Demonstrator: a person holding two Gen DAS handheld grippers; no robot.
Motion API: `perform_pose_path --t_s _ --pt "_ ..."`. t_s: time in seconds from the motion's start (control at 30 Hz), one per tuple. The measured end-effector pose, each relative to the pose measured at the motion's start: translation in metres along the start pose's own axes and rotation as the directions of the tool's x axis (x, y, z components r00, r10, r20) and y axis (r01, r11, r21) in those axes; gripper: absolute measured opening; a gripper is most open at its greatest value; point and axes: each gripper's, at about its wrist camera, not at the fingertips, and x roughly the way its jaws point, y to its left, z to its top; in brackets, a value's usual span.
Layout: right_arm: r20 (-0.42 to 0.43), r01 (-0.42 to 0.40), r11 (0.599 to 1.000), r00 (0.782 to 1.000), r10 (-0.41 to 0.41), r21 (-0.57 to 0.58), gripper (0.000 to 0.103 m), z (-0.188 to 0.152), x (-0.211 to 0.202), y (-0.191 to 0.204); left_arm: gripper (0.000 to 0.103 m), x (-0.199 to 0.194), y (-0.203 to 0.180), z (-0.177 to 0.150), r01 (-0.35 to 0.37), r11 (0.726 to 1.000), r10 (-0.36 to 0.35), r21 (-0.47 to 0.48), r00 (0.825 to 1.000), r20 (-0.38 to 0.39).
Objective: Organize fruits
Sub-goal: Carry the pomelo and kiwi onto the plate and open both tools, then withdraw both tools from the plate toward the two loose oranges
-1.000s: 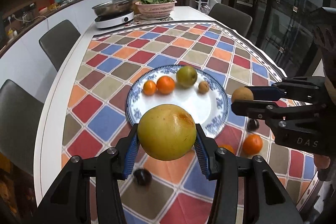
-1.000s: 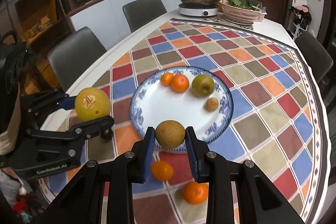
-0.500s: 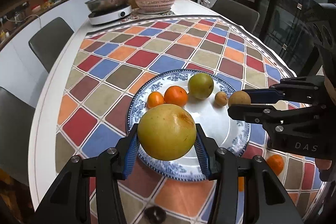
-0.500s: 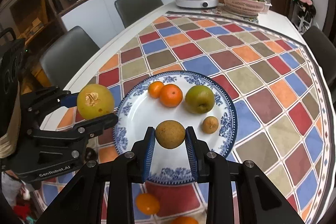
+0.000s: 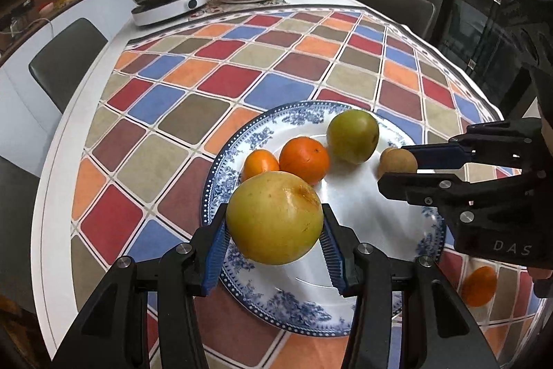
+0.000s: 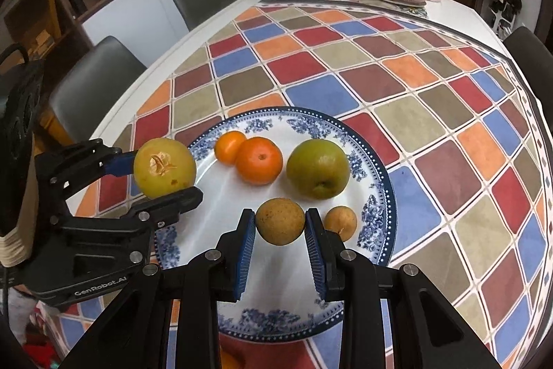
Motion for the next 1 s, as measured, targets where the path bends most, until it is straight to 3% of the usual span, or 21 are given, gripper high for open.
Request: perform_pose_path --t_s 0.43,0.5,0.6,0.87,1.0 --pt "-0.008 -0.009 1.000 1.000 0.009 0.028 0.031 0.005 0.011 -0.006 0.049 0.022 0.001 0.005 -0.014 1.000 0.014 0.003 0.999 -0.052" --pt "-0.001 -0.008 0.999 1.000 0.008 0.031 0.042 0.006 0.008 -0.006 0.052 0.023 -0.002 0.004 -0.018 1.000 0.018 0.012 0.998 -0.054" --pt "0.022 0.019 0.999 1.000 -0.020 0.026 0.043 0.006 0.000 -0.006 0.063 0.014 -0.006 0.004 -0.045 0.999 0.045 0.028 0.999 -0.021" --pt "0.073 0.055 0.998 0.996 -0.056 0.016 0.043 0.001 -0.030 -0.003 0.065 -0.014 -0.015 0.003 -0.095 0.995 0.094 0.027 0.995 0.019" --pt "0.100 0.053 0.999 0.994 -0.054 0.010 0.043 -0.004 -0.046 0.000 0.066 -0.034 -0.019 0.001 -0.085 0.996 0.084 0.003 0.996 0.042"
